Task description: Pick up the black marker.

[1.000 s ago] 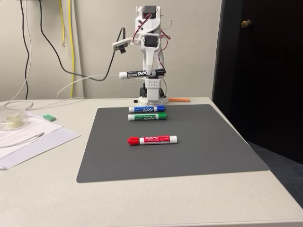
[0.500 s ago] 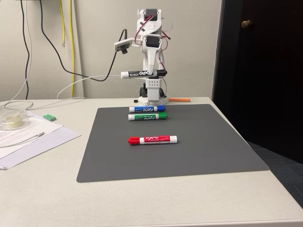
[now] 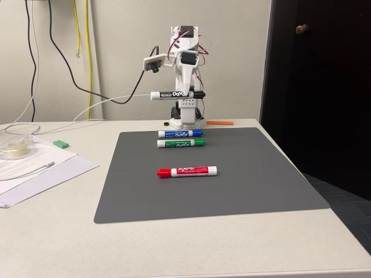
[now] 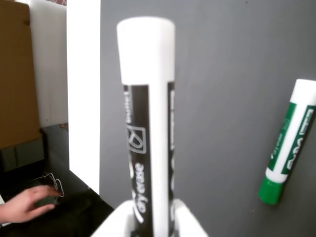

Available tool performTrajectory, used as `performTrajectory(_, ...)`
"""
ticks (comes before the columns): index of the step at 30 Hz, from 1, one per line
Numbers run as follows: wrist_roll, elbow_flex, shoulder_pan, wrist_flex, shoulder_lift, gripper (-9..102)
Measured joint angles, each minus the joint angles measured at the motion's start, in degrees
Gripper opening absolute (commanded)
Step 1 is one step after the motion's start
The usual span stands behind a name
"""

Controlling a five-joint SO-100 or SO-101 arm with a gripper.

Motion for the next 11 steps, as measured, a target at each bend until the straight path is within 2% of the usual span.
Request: performTrajectory(11,0.00,0.26,0.00,-0.26,0.00,0)
